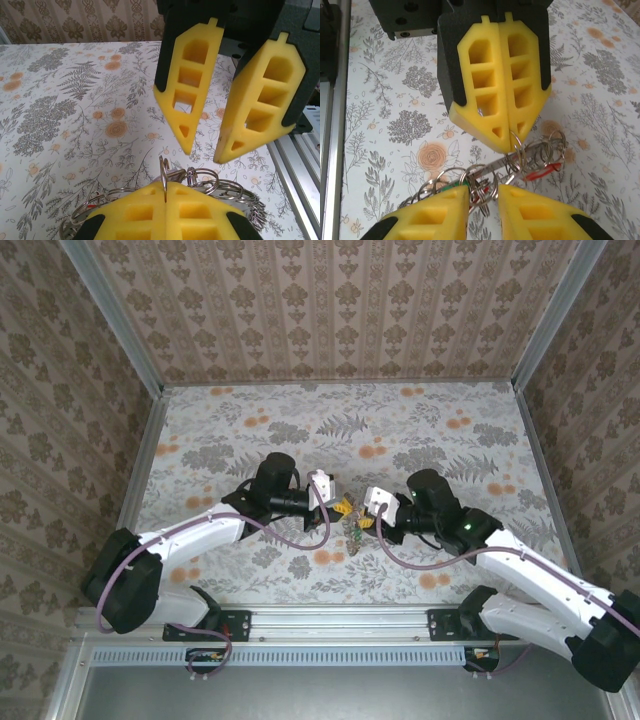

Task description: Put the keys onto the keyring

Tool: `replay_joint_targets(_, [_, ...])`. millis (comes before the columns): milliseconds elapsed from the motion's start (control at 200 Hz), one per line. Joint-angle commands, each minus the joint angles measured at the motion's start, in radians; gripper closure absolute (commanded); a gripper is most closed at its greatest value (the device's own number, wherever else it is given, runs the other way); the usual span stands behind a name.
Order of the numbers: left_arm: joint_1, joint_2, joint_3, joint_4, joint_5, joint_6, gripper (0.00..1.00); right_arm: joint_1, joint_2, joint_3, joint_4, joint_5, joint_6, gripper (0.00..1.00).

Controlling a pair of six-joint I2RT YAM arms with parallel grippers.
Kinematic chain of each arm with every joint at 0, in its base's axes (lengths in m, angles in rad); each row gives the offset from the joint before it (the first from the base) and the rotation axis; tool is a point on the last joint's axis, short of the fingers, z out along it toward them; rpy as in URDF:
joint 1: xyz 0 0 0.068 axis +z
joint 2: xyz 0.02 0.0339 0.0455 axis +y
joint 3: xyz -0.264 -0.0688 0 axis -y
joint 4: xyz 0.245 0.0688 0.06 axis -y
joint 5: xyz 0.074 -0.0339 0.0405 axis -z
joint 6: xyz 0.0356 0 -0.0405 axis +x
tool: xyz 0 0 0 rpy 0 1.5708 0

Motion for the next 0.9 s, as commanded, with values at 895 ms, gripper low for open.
replay_joint_targets(895, [-0.007,-0.026,0.003,0.036,0.027,-0.008,1.00,-0.005,0.058,0.012,0.121,0.025,-0.021,0.72])
